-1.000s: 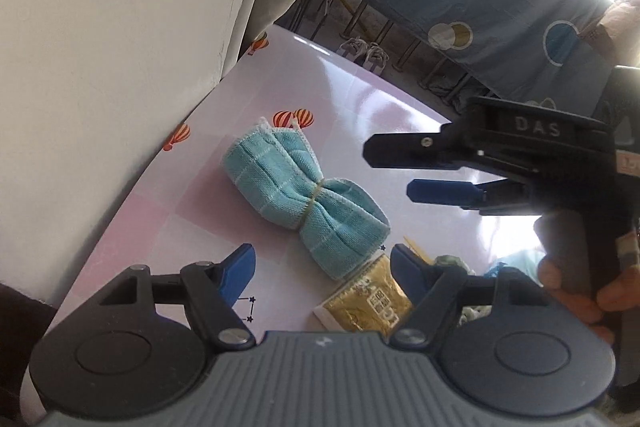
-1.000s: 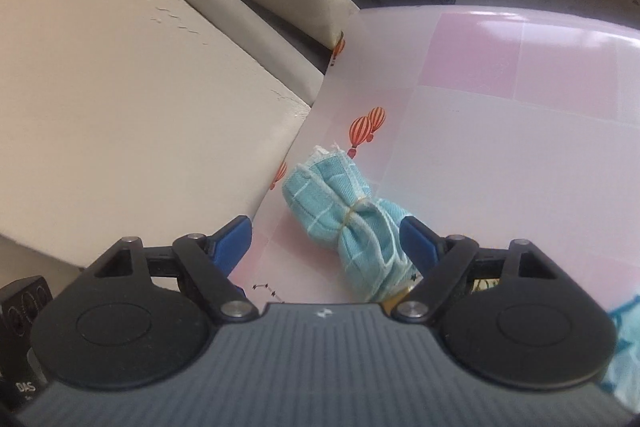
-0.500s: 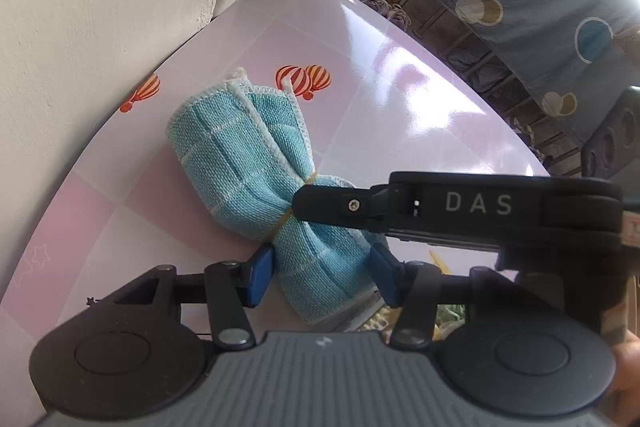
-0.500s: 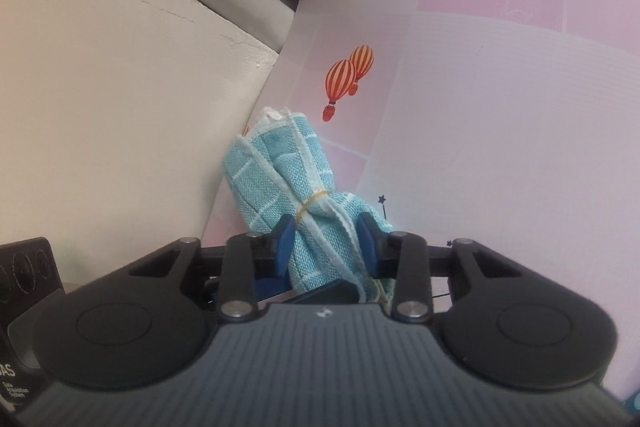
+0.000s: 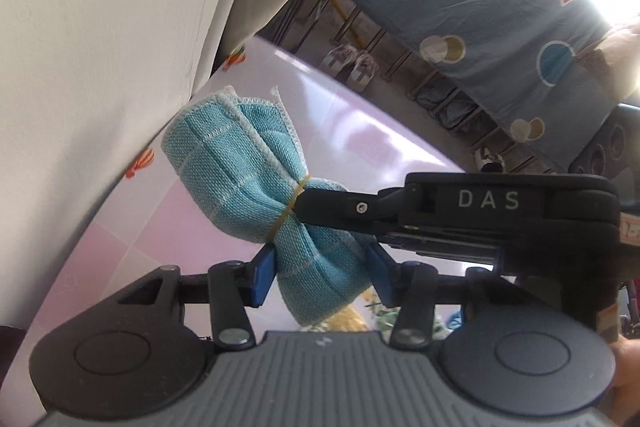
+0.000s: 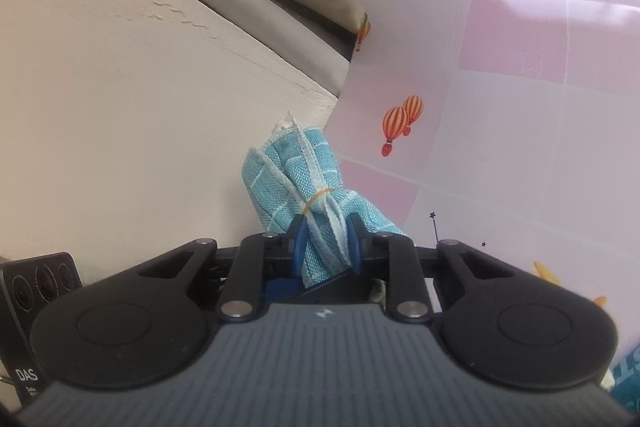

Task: Organize soft objects
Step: 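Carry the teal towel bow into the cardboard box and open the right tool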

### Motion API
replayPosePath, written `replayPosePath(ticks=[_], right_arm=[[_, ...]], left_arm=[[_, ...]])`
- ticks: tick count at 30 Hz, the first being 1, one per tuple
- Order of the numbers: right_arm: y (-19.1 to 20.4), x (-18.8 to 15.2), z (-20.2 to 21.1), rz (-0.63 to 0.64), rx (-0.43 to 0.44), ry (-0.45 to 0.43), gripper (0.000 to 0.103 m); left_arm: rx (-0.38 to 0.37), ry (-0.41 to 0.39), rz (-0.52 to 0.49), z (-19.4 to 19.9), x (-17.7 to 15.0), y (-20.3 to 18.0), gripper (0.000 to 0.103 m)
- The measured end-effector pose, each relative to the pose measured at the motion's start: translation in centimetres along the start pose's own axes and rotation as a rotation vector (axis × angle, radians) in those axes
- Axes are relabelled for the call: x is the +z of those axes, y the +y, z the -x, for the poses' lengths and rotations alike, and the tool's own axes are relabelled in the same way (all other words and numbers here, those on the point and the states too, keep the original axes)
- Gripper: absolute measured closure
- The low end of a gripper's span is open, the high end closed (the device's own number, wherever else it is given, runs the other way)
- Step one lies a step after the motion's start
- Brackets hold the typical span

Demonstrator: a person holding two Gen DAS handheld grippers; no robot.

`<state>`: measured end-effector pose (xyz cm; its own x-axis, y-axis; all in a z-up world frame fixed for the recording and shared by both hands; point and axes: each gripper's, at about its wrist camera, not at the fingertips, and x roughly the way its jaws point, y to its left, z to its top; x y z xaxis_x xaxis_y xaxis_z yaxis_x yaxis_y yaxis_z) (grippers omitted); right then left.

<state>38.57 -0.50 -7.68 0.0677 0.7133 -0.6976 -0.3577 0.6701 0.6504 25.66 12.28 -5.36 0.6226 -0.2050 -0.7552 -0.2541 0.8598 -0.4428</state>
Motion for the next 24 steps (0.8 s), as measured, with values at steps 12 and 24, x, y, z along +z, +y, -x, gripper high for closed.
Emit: replayPosePath(ticks=[12, 24], right_arm=[[2.2, -5.9, 15.7, -0.01, 0.04, -0.174, 0.083], [-8.2, -19.7, 39.0, -0.237, -0.055, -0.436, 0.083]], left_arm=[[-0.143, -0.066, -0.188, 8.7, -3.9, -11.1, 0.053], [-0.411, 0.088, -0.517, 7.4, -13.9, -30.1, 0.053]])
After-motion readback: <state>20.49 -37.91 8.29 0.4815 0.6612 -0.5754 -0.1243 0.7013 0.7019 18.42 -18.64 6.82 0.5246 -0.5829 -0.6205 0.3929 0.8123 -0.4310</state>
